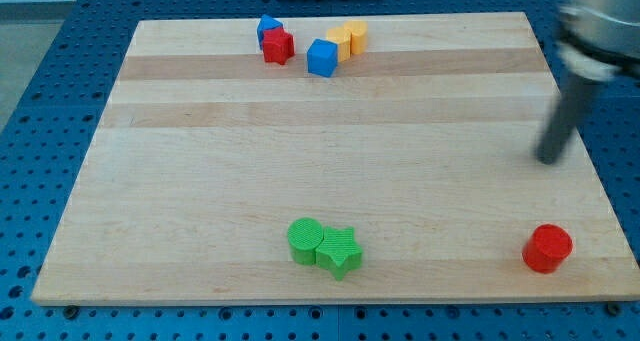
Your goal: Slide the red circle diagonally to the top right of the green star
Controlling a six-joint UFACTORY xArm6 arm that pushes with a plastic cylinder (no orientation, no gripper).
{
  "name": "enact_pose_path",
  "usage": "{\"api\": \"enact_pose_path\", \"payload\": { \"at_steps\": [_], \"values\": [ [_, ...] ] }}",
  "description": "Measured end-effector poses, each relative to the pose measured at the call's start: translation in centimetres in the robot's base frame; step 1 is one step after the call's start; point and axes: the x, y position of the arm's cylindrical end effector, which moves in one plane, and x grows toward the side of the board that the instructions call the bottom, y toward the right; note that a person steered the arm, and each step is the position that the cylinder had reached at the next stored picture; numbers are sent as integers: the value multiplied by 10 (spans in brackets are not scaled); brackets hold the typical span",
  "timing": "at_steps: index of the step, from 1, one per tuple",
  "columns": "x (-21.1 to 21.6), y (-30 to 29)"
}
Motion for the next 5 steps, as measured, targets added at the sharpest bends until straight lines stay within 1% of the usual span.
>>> {"api": "enact_pose_path", "payload": {
  "at_steps": [1,2,3,5],
  "values": [
    [50,54],
    [109,31],
    [120,-10],
    [113,-97]
  ]
}}
